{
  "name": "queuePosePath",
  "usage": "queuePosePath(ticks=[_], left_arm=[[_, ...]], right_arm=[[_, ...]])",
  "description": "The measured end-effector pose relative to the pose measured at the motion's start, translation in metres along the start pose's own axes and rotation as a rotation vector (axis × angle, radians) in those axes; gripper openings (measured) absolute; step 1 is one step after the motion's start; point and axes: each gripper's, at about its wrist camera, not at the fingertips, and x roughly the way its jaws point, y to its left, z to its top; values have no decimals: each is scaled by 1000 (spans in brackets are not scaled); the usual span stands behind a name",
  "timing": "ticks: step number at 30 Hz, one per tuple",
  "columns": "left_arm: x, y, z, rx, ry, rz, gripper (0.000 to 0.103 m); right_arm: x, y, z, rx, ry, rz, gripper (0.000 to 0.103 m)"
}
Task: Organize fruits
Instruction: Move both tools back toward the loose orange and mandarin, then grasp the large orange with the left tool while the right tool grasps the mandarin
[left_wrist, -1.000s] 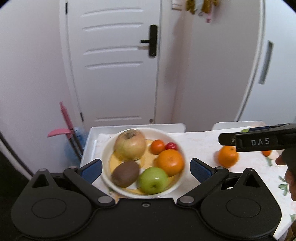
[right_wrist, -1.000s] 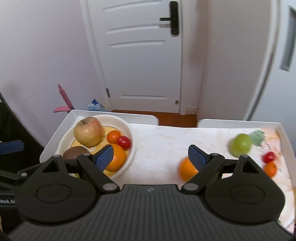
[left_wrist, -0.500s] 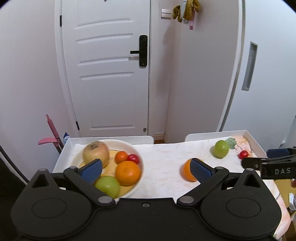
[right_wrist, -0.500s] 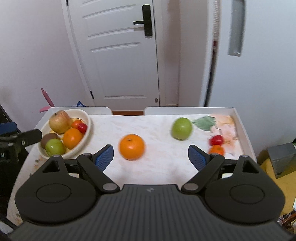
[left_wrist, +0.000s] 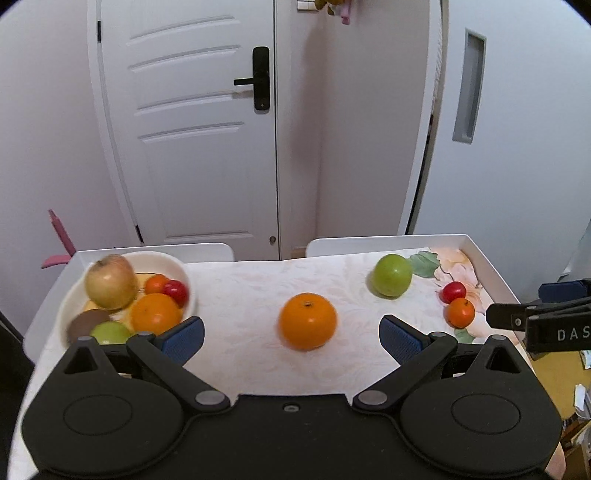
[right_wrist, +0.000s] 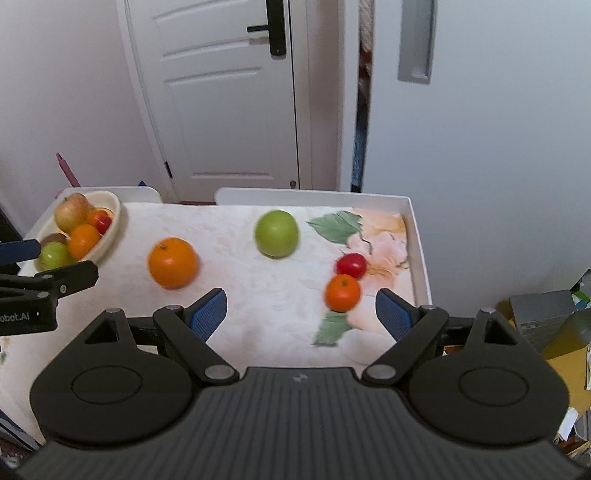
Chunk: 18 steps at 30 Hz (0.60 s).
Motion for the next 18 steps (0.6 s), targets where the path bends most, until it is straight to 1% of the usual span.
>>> queuePosePath(ticks=[8, 13, 17, 18], left_arm=[[54, -26, -1, 30, 24, 46, 101], [90, -30, -1, 31, 58, 66, 95], [117, -29, -1, 19, 85, 85, 93], [121, -28, -2, 12, 92, 85, 89]], right_arm=[[38, -30, -7, 9, 41, 8, 100], [57, -38, -8, 18, 59, 25, 100], [71, -38, -6, 6, 71, 37, 100], [74, -38, -6, 4, 74, 40, 100]])
